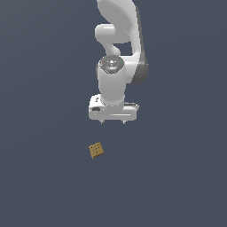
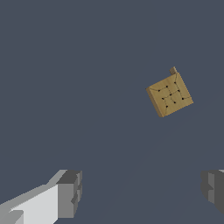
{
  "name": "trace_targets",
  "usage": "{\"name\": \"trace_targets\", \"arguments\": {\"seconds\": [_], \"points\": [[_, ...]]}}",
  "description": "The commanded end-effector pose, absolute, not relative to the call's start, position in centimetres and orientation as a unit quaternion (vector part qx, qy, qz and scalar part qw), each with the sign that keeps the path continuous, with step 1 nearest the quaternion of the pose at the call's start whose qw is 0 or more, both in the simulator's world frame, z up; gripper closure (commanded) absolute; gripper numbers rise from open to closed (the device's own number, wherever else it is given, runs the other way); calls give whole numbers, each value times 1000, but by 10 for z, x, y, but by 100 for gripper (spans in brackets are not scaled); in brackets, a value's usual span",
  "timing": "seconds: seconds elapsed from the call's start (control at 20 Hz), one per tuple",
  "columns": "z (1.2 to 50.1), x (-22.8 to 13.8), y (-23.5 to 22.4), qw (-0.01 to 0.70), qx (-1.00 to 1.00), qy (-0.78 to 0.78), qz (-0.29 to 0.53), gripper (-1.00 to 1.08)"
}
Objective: Pick up the object and move it to a goal position.
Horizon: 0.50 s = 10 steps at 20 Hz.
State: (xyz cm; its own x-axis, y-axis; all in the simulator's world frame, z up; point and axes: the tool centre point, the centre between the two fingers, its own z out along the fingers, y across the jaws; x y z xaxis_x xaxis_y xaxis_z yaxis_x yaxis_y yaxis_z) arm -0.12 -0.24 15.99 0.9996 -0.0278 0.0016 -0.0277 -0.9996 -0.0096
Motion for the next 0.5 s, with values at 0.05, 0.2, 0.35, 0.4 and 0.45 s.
{"name": "trace_targets", "arguments": {"seconds": [0.05,0.2,0.35,0.4,0.45], "points": [[160,-1,-2,4,-1000,13,-1,-92],[167,1,0,1,-1000,10,-5,-92],[176,4,5,-4,-1000,6,-10,-92],[178,4,5,-5,-1000,5,-11,-92],[179,4,6,-5,-1000,6,-11,-92]]}}
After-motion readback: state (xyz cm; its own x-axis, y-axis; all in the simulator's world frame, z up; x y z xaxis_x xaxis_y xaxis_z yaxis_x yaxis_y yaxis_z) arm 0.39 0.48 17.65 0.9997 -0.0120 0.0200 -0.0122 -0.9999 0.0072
